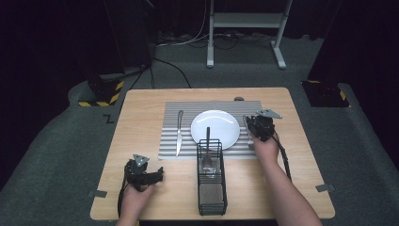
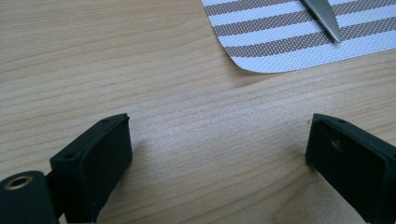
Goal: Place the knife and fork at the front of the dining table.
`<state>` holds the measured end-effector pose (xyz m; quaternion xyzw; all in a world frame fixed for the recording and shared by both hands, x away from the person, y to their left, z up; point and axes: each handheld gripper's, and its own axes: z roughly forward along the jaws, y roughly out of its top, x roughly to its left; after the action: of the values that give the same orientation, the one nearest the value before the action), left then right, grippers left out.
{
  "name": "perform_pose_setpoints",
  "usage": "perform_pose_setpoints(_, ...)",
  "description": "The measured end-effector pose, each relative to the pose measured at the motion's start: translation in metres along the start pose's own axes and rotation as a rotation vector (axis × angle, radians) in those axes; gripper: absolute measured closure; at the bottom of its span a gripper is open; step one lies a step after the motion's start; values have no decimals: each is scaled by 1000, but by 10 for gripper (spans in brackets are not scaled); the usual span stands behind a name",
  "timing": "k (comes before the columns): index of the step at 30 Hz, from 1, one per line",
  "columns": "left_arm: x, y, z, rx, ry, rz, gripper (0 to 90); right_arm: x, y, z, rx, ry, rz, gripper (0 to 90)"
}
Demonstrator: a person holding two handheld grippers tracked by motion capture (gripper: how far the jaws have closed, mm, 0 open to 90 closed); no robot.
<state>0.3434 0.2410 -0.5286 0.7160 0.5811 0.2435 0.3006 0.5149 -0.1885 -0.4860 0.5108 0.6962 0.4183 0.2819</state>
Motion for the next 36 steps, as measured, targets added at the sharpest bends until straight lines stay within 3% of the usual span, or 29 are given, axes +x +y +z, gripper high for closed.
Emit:
perform_pose_setpoints(6,0,0,0,0,1,-1,71,4,-17,-19,25,-25,-23,741)
perform_pose_setpoints(10,0,0,0,0,3,0,71,1,-31,-35,45,-47,-34,848)
perform_pose_setpoints(14,0,0,0,0,2,-2,70,-7,-45,-47,85,-75,-33,895)
perform_pose_setpoints(18,0,0,0,0,1,-2,69,-11,-58,-53,133,-54,-19,895)
perform_pose_setpoints(24,0,0,0,1,1,-1,68,1,-67,-61,155,-15,-41,876)
perform_pose_setpoints(26,0,0,0,1,0,-2,68,4,-69,-62,145,-16,-58,876)
perform_pose_setpoints(32,0,0,0,1,0,-2,68,2,-69,-72,107,12,-27,829)
perform_pose_setpoints(35,0,0,0,1,0,-2,68,5,-65,-84,36,47,-19,657)
perform_pose_setpoints(36,0,0,0,1,0,-2,68,6,-64,-89,9,68,-12,645)
